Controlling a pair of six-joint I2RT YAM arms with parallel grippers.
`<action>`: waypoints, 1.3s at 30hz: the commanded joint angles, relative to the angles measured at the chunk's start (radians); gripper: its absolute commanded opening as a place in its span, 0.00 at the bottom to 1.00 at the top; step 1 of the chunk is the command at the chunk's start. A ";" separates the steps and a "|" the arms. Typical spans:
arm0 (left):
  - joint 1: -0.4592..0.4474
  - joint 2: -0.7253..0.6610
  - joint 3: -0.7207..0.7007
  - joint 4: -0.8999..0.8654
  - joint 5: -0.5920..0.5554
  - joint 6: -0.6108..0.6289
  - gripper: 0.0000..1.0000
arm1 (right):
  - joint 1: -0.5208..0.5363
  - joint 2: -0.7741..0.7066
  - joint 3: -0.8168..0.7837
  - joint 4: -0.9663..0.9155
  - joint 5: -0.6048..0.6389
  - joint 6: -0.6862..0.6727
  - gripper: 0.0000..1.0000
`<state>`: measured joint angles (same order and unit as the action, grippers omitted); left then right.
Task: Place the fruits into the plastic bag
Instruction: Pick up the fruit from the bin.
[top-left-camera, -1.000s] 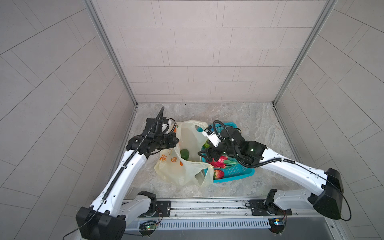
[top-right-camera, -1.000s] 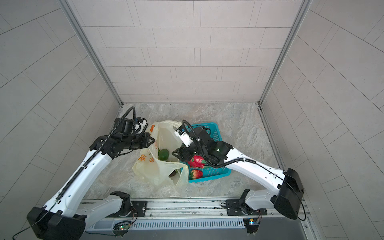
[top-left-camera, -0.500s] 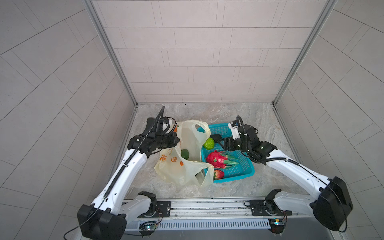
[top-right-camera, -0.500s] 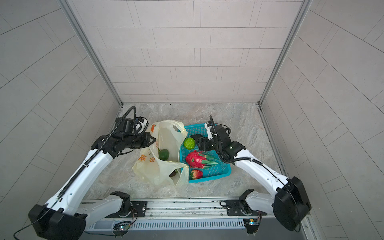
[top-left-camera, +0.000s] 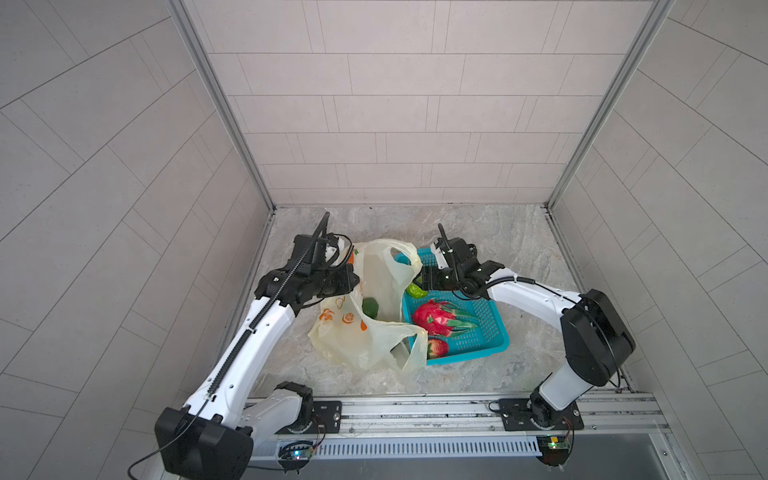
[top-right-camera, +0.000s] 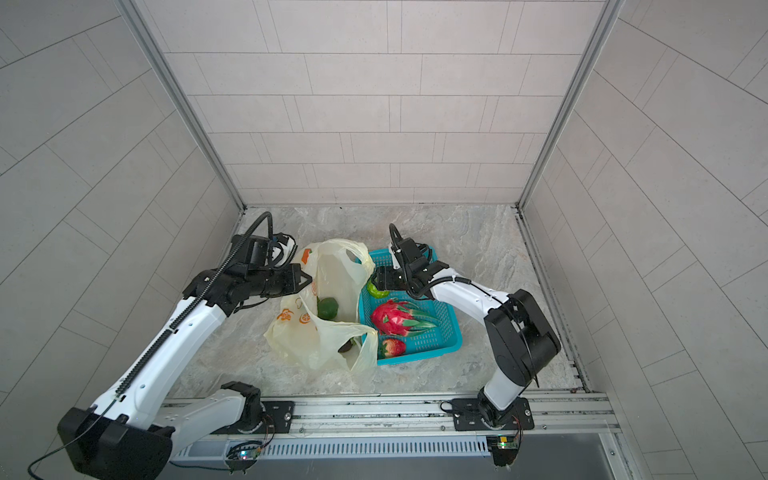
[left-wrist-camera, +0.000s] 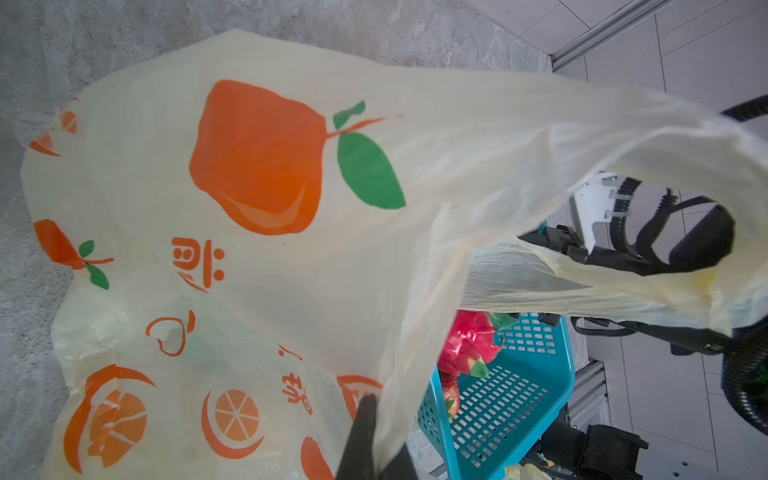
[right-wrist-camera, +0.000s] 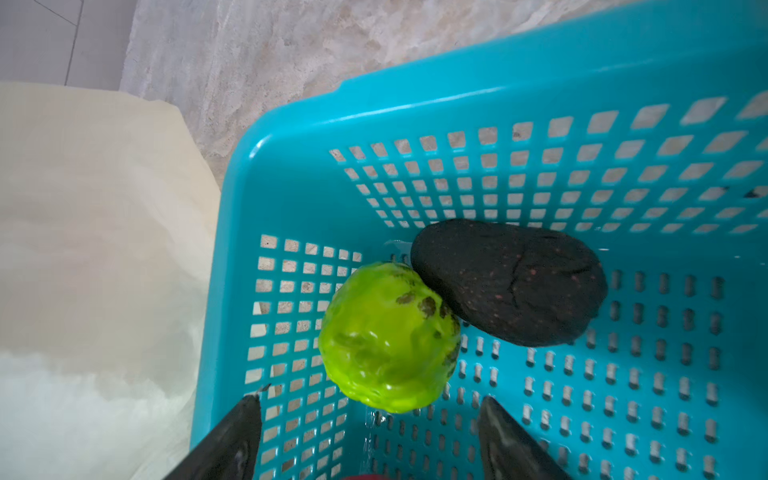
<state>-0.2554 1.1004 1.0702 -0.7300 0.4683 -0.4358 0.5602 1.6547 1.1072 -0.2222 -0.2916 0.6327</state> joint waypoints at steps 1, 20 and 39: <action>0.002 0.002 -0.012 0.011 0.006 0.016 0.00 | 0.002 0.061 0.057 -0.055 -0.033 0.054 0.78; 0.002 0.029 0.039 -0.023 0.011 0.035 0.00 | 0.002 0.243 0.111 -0.016 -0.016 0.220 0.76; 0.003 0.026 0.050 -0.036 0.004 0.031 0.00 | -0.006 -0.165 0.050 -0.160 0.111 -0.043 0.45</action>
<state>-0.2554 1.1358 1.0931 -0.7555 0.4744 -0.4164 0.5571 1.6051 1.1717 -0.3073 -0.2653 0.6792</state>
